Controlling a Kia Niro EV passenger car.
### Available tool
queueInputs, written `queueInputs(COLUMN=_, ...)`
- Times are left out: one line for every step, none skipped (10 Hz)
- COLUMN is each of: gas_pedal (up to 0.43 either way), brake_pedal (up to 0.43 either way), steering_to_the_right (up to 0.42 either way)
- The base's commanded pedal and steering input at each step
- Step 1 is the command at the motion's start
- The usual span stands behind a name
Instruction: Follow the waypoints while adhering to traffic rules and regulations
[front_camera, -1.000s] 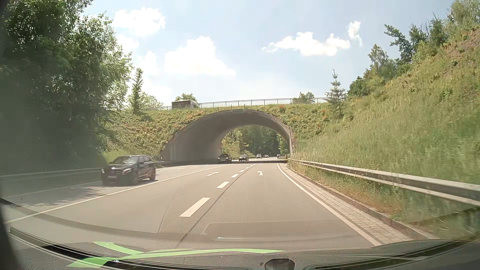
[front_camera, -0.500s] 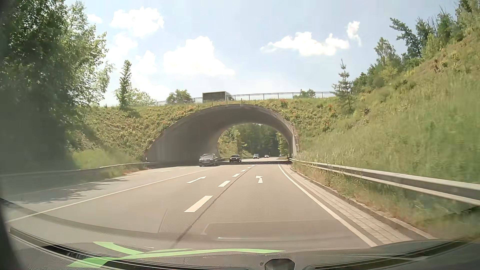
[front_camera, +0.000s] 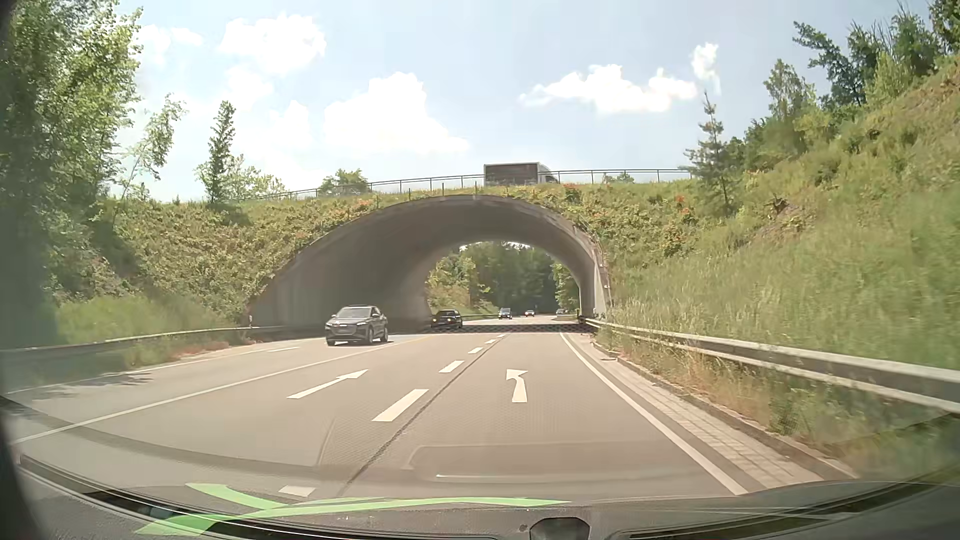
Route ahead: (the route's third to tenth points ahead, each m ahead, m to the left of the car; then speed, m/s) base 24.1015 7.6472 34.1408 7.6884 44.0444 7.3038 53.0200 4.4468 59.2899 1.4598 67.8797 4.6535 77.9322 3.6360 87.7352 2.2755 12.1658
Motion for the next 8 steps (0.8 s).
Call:
queueInputs(gas_pedal=0.429, brake_pedal=0.0, steering_to_the_right=0.0)
queueInputs(gas_pedal=0.409, brake_pedal=0.0, steering_to_the_right=0.0)
queueInputs(gas_pedal=0.39, brake_pedal=0.0, steering_to_the_right=0.0)
queueInputs(gas_pedal=0.39, brake_pedal=0.0, steering_to_the_right=0.0)
queueInputs(gas_pedal=0.378, brake_pedal=0.0, steering_to_the_right=0.0)
queueInputs(gas_pedal=0.37, brake_pedal=0.0, steering_to_the_right=0.0)
queueInputs(gas_pedal=0.37, brake_pedal=0.0, steering_to_the_right=0.0)
queueInputs(gas_pedal=0.37, brake_pedal=0.0, steering_to_the_right=0.0)
